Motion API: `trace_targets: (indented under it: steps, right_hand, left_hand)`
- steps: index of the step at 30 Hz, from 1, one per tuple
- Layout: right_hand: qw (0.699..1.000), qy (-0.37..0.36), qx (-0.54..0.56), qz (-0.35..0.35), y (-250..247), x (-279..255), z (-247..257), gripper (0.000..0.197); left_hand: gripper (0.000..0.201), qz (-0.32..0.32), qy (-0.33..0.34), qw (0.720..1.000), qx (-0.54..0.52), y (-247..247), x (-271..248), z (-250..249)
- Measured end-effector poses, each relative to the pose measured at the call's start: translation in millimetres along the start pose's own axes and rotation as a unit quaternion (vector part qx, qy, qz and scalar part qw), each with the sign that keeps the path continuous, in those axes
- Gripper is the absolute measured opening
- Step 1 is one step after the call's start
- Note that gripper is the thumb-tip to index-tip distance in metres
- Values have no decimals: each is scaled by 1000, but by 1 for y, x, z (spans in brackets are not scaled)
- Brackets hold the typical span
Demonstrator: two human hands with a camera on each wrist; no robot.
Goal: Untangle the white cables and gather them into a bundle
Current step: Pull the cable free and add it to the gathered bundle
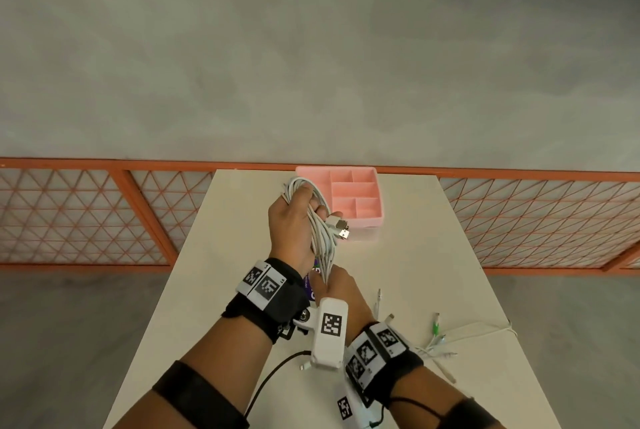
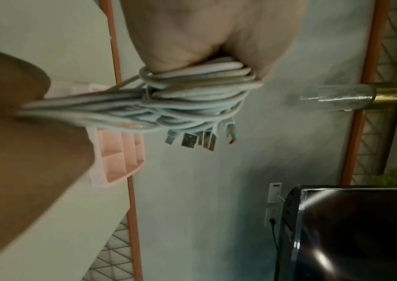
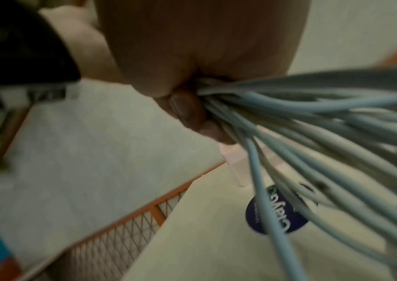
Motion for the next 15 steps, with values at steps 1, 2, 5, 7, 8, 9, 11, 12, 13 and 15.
trace_targets:
  steps: [1,2,5,7,8,9,11,12,13,15]
  right_hand:
    - [999,-7,-53,1,-1,0,3,24]
    - [996,-4,-91,2,-2,0,6,22]
    - [984,-5,-175,15,0,-2,9,32]
    - [979,-44,-192,45,6,-6,12,27]
    - [977,-70,-190,66,9,-9,13,23]
    - [975,-91,-187,82,9,-12,14,20]
    - [972,-117,-173,104,5,-16,15,15]
    - [971,-128,-167,114,3,-17,16,13]
    - [969,-136,-165,127,1,-20,17,11]
    - [970,-125,-143,153,-5,-23,17,10]
  left_hand:
    - [34,-5,-1,1000,-7,0,0,-1]
    - [33,-16,4,1000,-1,-2,1,-2]
    - [34,-48,46,997,45,-8,-1,-5]
    - [36,-60,76,991,96,-16,-1,-3]
    - [35,-65,88,987,120,-21,-1,-2]
    - [33,-68,98,983,138,-24,-1,0]
    - [26,-67,116,976,173,-28,-4,2]
    - [24,-63,126,972,190,-28,-7,2]
    - [22,-62,137,967,207,-27,-10,2]
    - [20,-55,166,955,240,-24,-18,-1]
Point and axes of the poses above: each hand's wrist, its own x-axis towards the middle knuckle, its own y-axis out of the palm, z = x × y, the point moved 10 cm from there along x, towards the middle knuckle, and after that the axes turned 8 degrees about -y, right-handed, at the moved point
